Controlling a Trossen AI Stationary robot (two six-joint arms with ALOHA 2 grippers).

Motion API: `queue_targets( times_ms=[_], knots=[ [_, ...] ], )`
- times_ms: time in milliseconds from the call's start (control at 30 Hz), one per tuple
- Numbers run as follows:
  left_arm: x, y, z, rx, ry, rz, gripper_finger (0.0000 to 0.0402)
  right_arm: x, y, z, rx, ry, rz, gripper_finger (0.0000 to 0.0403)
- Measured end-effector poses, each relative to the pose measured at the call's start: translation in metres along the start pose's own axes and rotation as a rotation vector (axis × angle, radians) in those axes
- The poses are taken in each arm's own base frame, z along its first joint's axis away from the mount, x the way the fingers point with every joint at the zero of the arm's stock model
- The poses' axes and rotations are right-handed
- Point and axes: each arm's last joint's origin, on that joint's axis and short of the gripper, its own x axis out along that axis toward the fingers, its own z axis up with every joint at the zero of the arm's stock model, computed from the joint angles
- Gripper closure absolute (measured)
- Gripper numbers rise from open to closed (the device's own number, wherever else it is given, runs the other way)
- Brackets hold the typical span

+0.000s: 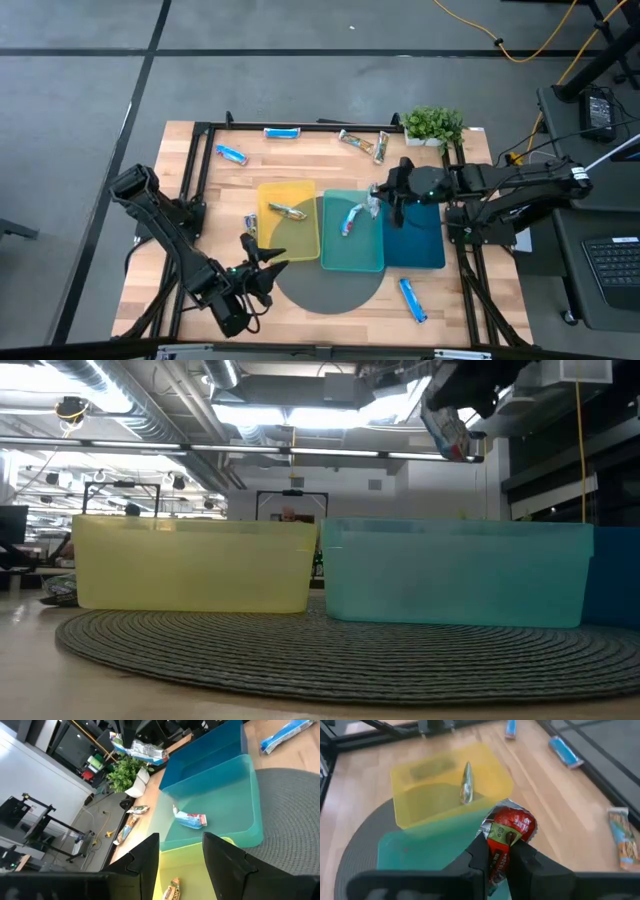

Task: Pick and place Granola Bars by type
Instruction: Put the red granola bar into the green bin

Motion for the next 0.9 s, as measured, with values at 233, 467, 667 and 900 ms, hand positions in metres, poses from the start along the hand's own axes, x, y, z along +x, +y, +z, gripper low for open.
queue_targets(
  times_ms=[233,467,667,900],
  knots=[
    [0.008,0.004,-0.001,0.002,0.027,0.008,0.0258,0.011,0.0,-0.009,0.028,0.065,-0.043,0.0354],
    [0.011,0.003,-0.001,-0.01,0.051,-0.033,0.0258,0.042,0.002,-0.028,0.011,0.175,-0.127,0.0354],
    [0.011,0.003,-0.001,-0.01,0.052,-0.033,0.0258,0.06,0.006,-0.035,-0.01,0.227,-0.146,0.0354],
    [0.011,0.003,-0.001,-0.027,0.052,-0.032,0.0258,0.079,0.009,-0.044,-0.008,0.293,-0.174,0.0354]
  ],
)
